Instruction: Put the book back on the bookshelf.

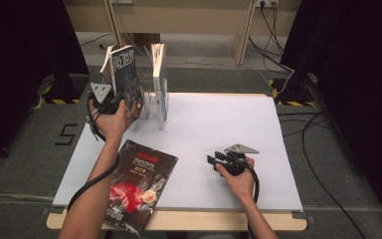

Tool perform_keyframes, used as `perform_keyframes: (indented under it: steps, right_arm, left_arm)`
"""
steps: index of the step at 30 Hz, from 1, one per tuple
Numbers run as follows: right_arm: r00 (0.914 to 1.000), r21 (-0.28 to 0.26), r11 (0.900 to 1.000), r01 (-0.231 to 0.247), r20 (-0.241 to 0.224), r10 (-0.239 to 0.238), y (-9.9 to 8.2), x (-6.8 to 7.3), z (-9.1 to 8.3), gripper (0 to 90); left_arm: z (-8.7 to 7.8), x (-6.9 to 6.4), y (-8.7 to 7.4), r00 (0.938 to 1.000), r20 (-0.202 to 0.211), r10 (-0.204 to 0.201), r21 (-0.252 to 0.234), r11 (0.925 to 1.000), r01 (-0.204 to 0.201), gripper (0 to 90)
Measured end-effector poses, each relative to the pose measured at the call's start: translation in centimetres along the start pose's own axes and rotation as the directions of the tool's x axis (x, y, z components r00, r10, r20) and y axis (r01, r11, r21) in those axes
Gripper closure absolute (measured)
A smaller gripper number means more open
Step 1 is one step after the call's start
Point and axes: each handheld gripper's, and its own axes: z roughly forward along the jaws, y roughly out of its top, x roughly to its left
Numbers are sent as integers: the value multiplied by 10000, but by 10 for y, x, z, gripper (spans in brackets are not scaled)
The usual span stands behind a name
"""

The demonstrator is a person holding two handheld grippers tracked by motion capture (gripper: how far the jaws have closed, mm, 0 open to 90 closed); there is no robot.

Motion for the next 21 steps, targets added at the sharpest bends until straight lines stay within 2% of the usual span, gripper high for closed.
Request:
perform_keyframes:
  steps: [8, 15, 17, 21]
  right_arm:
    - [10000, 95, 9999, -47, -29, 47, -1, 1, 1, 570]
    - [9999, 104, 9999, 73, -105, -72, -2, 1, 2, 566]
    - [9999, 109, 9999, 48, -113, -47, -2, 1, 1, 566]
    - [9999, 162, 9999, -21, -99, 22, -2, 1, 1, 564]
  left_arm:
    - [6, -1, -20, 9993, -6, 382, -252, 9990, -382, 819]
    - [-2, -3, -24, 9962, 38, 870, -216, 9960, -869, 815]
    - [-7, -3, -27, 9921, 142, 1248, -118, 9921, -1247, 812]
    - [-20, -2, -32, 9867, 205, 1614, 270, 9864, -1619, 812]
